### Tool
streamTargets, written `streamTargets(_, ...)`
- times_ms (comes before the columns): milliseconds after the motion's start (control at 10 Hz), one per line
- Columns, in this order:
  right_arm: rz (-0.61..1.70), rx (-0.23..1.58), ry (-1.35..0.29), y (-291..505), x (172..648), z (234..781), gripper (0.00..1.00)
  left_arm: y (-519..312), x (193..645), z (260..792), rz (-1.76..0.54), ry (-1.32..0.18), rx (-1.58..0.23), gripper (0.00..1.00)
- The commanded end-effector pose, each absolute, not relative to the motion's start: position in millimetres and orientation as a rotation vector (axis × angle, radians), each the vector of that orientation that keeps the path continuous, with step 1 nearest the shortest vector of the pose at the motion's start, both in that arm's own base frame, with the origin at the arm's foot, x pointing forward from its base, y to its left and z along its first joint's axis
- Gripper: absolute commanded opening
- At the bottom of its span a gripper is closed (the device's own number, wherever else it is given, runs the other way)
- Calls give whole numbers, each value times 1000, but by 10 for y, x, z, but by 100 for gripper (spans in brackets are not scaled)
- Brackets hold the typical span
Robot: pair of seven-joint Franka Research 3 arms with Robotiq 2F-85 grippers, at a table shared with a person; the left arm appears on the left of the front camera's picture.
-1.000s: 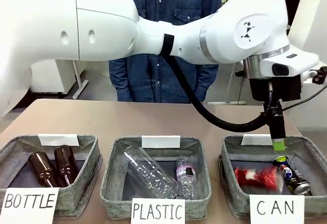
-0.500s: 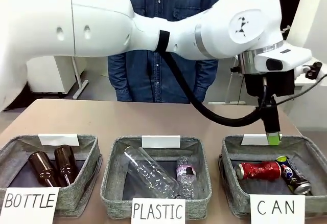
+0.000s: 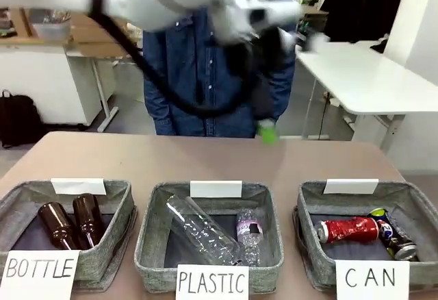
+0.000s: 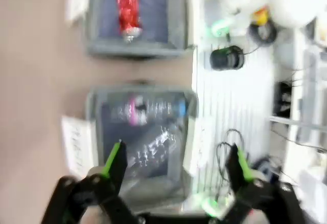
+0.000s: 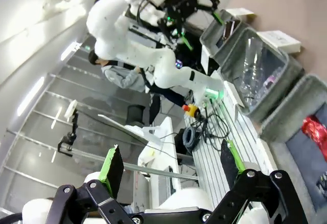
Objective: Sort the can waste into the basket.
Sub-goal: Pick up the can waste from the table and place it in the right Fabric basket.
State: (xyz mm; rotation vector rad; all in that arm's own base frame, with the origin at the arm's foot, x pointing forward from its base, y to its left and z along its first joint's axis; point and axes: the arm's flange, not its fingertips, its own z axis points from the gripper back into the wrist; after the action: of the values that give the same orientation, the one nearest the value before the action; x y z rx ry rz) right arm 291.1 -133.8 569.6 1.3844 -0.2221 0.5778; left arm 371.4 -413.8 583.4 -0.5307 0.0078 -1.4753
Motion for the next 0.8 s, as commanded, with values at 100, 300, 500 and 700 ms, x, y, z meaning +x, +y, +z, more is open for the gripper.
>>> streamTargets(100,579,1361,-229,-195,3210,5615,100,-2094,3665,5674,-962,-4,-773,100)
streamTargets(300,482,1283,-212,560,3252,5580,100,-1185,3765,5590,-600,-102,-1030,100)
streamTargets(500,284,1280,-234,1060,3322,5581,100,-513,3783,5319,-400,-199,-1284,100)
streamTargets(700,15,1267,-294,1006,3540,5562,100,-125,3798,4987,-239,-317,-1351,100)
